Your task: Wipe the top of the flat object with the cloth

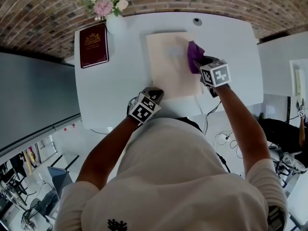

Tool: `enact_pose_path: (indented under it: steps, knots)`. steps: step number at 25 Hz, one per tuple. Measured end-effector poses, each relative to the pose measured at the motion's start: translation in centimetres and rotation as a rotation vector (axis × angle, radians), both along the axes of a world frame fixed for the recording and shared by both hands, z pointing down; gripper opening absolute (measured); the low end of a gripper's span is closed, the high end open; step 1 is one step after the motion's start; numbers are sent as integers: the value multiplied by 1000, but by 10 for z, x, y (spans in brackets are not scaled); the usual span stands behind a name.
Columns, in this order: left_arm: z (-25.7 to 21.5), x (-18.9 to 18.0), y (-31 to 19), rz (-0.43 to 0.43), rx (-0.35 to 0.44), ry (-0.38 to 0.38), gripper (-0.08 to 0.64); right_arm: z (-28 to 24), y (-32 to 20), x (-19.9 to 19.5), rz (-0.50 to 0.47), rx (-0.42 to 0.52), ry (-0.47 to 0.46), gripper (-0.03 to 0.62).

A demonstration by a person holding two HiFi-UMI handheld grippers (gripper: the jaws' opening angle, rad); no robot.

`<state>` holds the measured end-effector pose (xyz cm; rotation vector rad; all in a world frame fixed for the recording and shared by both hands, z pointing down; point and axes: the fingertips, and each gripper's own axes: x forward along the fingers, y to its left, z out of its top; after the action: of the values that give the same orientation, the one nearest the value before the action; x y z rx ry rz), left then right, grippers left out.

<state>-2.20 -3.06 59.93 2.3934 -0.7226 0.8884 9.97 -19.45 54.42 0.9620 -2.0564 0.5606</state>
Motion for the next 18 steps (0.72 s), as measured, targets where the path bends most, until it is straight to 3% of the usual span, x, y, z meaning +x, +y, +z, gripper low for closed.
enact_pose_path:
  steps: [7, 12, 18]
  knots:
    - [0, 1, 1, 20, 15, -11, 23, -17, 37, -93, -134, -38, -125, 84]
    - [0, 0, 1, 23, 31, -15, 25, -3, 68, -149, -241, -79, -132, 84]
    - [-1, 0, 2, 32, 41, -21, 25, 22, 83, -175, -284, -99, -120, 84]
